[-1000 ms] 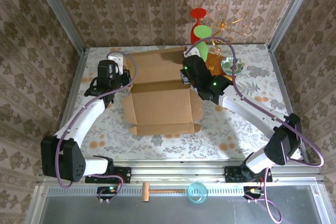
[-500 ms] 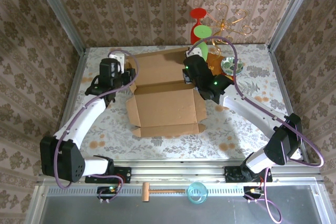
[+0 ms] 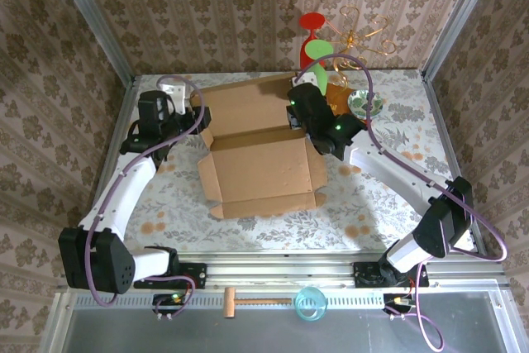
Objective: Fold the paper box
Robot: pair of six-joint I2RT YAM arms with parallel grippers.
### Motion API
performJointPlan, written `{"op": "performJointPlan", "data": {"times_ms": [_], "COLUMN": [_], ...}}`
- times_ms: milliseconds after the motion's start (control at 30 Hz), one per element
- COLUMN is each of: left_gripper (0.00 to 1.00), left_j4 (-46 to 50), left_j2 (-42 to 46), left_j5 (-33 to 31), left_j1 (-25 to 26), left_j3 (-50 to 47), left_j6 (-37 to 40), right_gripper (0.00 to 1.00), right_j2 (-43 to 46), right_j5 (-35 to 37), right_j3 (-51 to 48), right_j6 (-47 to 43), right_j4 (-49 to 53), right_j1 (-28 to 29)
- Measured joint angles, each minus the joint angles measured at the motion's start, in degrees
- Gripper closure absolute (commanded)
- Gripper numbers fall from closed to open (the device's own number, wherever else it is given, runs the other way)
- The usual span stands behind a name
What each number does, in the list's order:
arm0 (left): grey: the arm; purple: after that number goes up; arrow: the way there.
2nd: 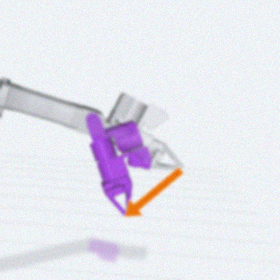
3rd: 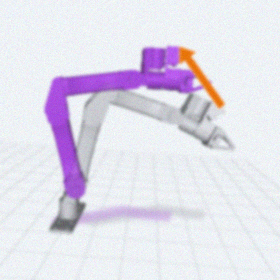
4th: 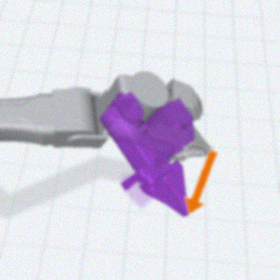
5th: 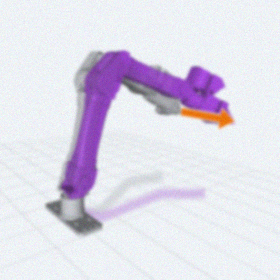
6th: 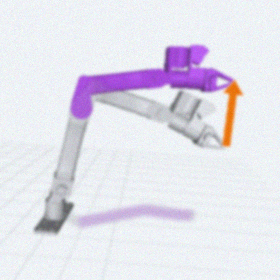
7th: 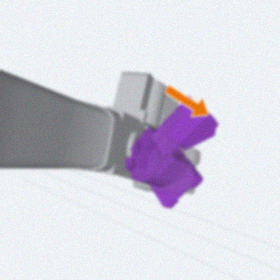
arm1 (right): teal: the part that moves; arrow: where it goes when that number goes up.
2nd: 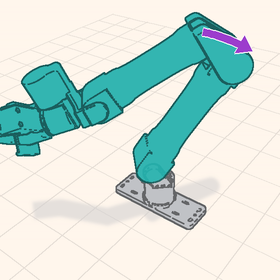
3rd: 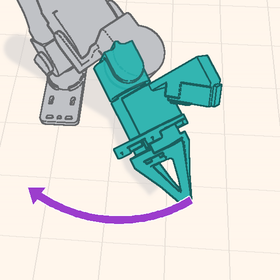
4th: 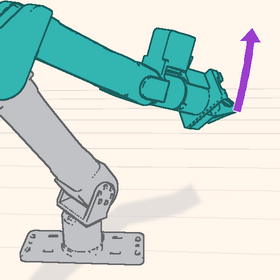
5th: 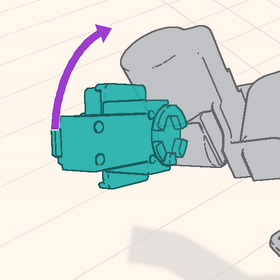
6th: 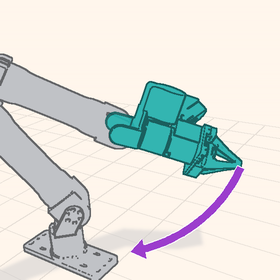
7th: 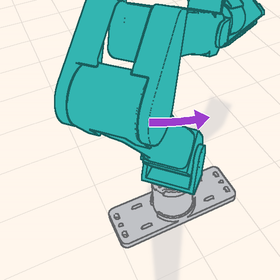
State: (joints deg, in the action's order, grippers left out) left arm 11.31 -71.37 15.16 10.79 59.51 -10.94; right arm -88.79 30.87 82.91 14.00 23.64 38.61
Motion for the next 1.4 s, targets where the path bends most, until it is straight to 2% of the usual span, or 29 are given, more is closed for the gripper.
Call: {"op": "performJointPlan", "data": {"times_ms": [67, 167, 200, 367, 533, 700, 933, 1067, 1133, 1200, 1400], "left_gripper": [0.51, 0.78, 0.84, 0.99, 1.0, 1.0, 1.0, 1.0, 1.0, 1.0, 1.0], "left_j4": [0.04, 0.5, 1.2, 5.09, 6.73, 7.76, 9.4, 9.29, 9.25, 9.22, 5.97], "left_j2": [-0.13, -0.59, -0.9, -2.58, -2.62, -2.91, -2.95, -2.95, -2.95, -2.95, -2.95], "left_j5": [0.31, -0.48, -1.22, -7.93, -13.81, -15.5, -15.63, -15.76, -15.82, -15.65, -13.97], "left_j1": [0.04, 0.46, 0.83, 4.66, 8.24, 9.44, 9.6, 9.16, 8.66, 8.15, 6.19], "left_j3": [0.0, 0.02, 0.17, 2.47, 4.85, 6.6, 7.02, 7.02, 7.02, 7.02, 6.95], "left_j6": [0.02, 0.55, 0.83, 1.7, 1.57, 1.42, 0.59, 0.63, 1.18, 2.08, 4.81], "right_gripper": [1.0, 1.0, 1.0, 1.0, 1.0, 1.0, 1.0, 0.59, 0.46, 0.39, 0.34], "right_j2": [-0.28, -0.55, -0.59, -1.99, -6.25, -9.42, -10.25, -9.18, -8.09, -6.62, -0.63], "right_j5": [0.0, -0.02, -0.02, 1.81, 7.87, 12.13, 12.17, 8.83, 6.03, 2.89, -6.49], "right_j3": [0.35, 0.39, 0.39, 1.81, 9.27, 14.23, 15.61, 15.19, 15.17, 15.17, 15.1], "right_j6": [0.22, 0.83, 1.01, 2.27, 5.77, 8.92, 9.73, 8.68, 8.63, 8.9, 9.88], "right_j4": [0.37, 1.05, 1.2, 4.15, 11.78, 17.97, 19.98, 19.04, 18.67, 18.51, 17.0], "right_j1": [-0.11, -0.28, -0.33, -0.44, -0.42, 0.24, 0.55, -0.07, -0.98, -1.84, -3.37]}}
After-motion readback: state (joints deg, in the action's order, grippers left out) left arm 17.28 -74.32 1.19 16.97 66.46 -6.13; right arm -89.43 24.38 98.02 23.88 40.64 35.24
